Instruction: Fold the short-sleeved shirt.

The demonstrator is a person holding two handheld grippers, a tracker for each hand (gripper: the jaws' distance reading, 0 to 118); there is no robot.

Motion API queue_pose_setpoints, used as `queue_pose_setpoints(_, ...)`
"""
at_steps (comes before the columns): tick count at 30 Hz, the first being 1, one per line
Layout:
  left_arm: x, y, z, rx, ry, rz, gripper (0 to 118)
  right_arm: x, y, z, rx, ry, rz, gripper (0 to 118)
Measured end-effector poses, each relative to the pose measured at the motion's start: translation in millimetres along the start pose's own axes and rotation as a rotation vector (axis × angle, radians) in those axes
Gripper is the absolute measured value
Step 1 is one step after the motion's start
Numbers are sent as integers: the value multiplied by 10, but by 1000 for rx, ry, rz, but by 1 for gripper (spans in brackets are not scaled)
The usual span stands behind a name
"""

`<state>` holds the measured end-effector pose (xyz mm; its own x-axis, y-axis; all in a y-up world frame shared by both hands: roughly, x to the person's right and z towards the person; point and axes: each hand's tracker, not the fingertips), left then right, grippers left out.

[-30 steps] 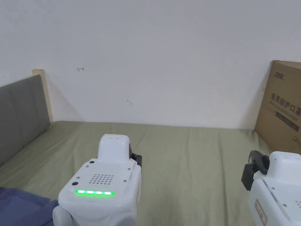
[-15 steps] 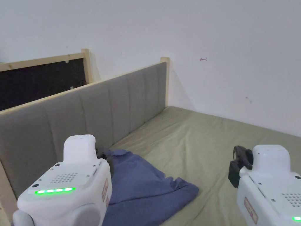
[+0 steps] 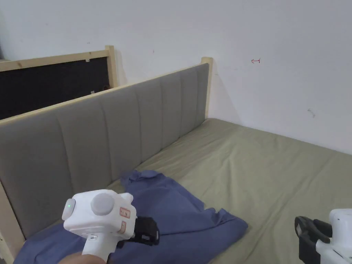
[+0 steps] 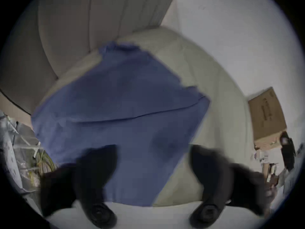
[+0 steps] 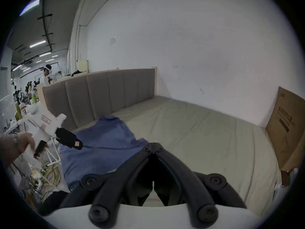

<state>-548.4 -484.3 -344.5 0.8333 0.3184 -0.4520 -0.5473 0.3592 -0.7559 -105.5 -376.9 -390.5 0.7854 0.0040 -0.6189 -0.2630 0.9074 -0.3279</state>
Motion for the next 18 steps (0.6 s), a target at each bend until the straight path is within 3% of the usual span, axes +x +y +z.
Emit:
queue_pose_setpoints(1, -62, 1, -145, 11, -2, 8, 105, 34, -46, -29, -21, 0, -5, 0)
queue_pose_setpoints(5, -45, -69, -699, -36, 115, -16, 104, 129, -236, -131, -95, -16, 6, 0)
queue_pose_setpoints(7, -28, -137, -1048, -105, 119, -82, 118, 173, -320, -186, -131, -15, 7, 0)
queue_pose_setpoints(8, 49, -165, -1125, -104, 113, -150, 118, 190, -348, -205, -142, -13, 5, 0)
queue_pose_setpoints(9, 149, -216, -1144, -83, 241, -239, 118, 206, -374, -220, -151, -14, 2, 0)
queue_pose_setpoints(10, 80, -129, -1289, -64, 270, -263, 118, 221, -398, -234, -159, -15, -2, 0)
queue_pose_setpoints(13, 38, -37, -1380, -113, 299, -131, 118, 234, -447, -260, -172, -21, -14, 0)
queue_pose_setpoints(15, 360, -188, -983, -97, 305, -192, 118, 251, -465, -277, -178, -21, -21, 0)
queue_pose_setpoints(16, 349, -207, -922, -87, 294, -193, 115, 261, -468, -276, -180, -19, -23, 0)
queue_pose_setpoints(17, 332, -259, -840, -72, 246, -174, 104, 276, -468, -266, -182, -16, -26, 0)
queue_pose_setpoints(18, 8, -93, -1133, -39, 234, -182, 70, 291, -465, -248, -181, -14, -28, 0)
